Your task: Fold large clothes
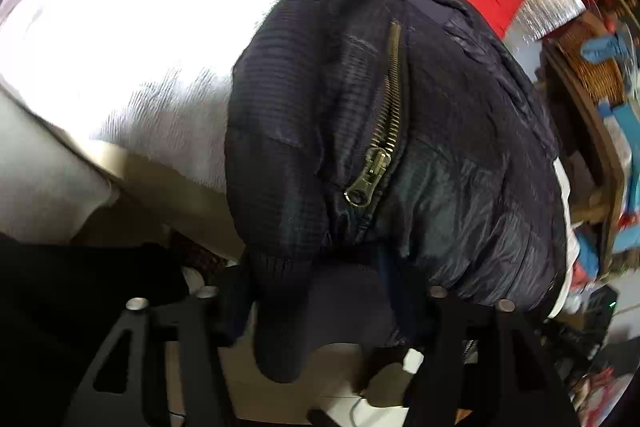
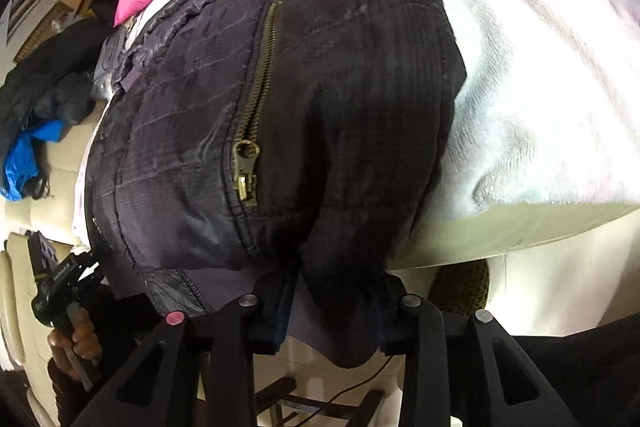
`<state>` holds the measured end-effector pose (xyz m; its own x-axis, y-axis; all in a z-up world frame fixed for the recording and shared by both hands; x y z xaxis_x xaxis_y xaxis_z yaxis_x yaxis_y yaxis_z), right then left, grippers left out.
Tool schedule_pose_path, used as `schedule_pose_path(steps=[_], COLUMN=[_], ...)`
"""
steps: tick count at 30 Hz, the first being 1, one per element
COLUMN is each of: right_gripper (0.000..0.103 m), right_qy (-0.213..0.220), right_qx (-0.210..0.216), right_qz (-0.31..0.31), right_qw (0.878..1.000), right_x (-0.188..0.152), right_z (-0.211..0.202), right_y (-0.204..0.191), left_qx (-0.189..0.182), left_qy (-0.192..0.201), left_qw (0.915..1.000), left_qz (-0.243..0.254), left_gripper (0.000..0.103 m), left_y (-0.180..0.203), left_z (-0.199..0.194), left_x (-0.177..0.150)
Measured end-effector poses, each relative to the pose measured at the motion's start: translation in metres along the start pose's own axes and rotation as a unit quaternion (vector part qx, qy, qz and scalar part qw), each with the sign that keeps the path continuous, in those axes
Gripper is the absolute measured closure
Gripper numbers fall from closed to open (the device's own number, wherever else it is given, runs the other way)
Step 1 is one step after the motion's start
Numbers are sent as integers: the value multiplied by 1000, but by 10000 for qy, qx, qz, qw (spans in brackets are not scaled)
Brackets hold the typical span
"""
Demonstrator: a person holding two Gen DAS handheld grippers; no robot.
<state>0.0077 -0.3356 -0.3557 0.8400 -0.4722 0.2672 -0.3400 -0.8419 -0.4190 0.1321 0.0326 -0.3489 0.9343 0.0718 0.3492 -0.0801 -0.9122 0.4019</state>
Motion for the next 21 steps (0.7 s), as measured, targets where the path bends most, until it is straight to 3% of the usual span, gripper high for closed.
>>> schedule_pose_path(steps=[2,5,11,13,16,18,21], right_gripper=[81,87,89,89,89,89,88], right_qy=[179,347,924,1131,1341,1170,745], right_qx=[-79,-39,594,1020,1240,1390,1488], right_qz=[-268,-459,-885,-811,-562,-218,68], right_qw=[9994,9983,9900,9850,9816,9831,9860], right_x=[-1,-1,19,35,60,71,71], right_z=[-8,-33,-108,-126,-119,-99,-65], right_y=[-7,-17,-55,-64,-72,-65,-59], left_qx=[-53,-161,-1146,-1308,-1295,-1317,-1216], left_qy=[124,195,579,790,953,734,58], left_qw=[9998,9994,9913,9875,9858,9871,9920], left_qz=[154,231,300,373,479,542,343], left_gripper=[80,92,93,93,92,88,81], left_y=[6,10,33,42,45,46,37], left_z=[-9,-24,-91,-105,-103,-84,-46], left_x=[1,2,33,49,67,71,61])
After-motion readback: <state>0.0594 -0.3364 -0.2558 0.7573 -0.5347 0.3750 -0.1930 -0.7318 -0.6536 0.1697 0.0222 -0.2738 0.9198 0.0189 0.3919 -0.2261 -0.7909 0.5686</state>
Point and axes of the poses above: each gripper's, at about its wrist camera, not at the fingertips, and z roughly the way its jaws point, y to its right, x to its top, the point moved 8 cm from there along z, roughly the way its jaws point, and after that the axes turned 4 degrees about z, right-handed, at the moved point
